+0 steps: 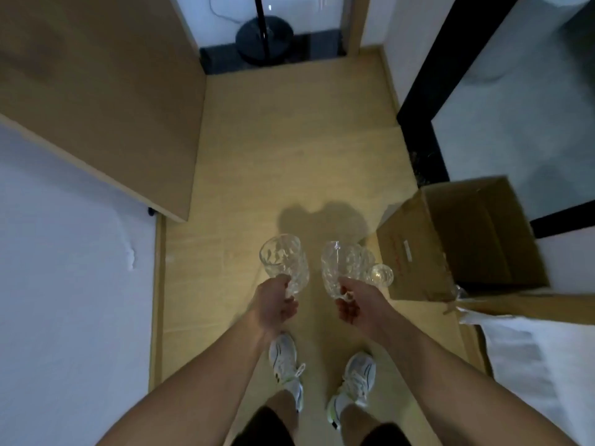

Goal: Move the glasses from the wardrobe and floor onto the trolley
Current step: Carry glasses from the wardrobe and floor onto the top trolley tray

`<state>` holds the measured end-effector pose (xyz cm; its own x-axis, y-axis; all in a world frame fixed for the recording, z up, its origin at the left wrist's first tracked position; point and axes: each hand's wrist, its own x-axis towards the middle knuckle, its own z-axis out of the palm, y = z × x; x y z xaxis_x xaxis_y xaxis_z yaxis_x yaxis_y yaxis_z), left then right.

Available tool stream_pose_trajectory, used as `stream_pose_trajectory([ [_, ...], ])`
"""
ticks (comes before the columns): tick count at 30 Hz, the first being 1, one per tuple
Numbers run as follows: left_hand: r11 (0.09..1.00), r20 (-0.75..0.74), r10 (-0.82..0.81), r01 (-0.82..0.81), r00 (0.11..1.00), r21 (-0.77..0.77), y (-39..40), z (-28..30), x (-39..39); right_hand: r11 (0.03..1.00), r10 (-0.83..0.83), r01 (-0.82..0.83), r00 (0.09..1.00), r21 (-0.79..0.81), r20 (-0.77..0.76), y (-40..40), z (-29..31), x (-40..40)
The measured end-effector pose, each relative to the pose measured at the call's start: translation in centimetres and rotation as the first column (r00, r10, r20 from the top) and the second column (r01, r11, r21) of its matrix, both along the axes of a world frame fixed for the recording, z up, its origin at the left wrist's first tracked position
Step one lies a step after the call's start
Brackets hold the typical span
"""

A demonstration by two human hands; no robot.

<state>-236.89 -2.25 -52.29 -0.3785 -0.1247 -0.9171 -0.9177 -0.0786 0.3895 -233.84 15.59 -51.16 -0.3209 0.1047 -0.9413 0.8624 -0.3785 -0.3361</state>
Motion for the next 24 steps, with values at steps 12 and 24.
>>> stream_pose_trajectory([
  [12,0.996,-0.452,0.022,0.020,0.892,0.087,-4.9,28.0,-15.7,0.986,0.166,-0.133,0.869,0.104,-0.466,-5.2,26.0,-13.8],
  [24,0.974,-0.661,0.225,-0.186,0.716,0.130,-11.7,40.0,-18.9,0.932,0.360,-0.284,0.630,0.227,-0.689,-9.3,36.7,-21.8],
])
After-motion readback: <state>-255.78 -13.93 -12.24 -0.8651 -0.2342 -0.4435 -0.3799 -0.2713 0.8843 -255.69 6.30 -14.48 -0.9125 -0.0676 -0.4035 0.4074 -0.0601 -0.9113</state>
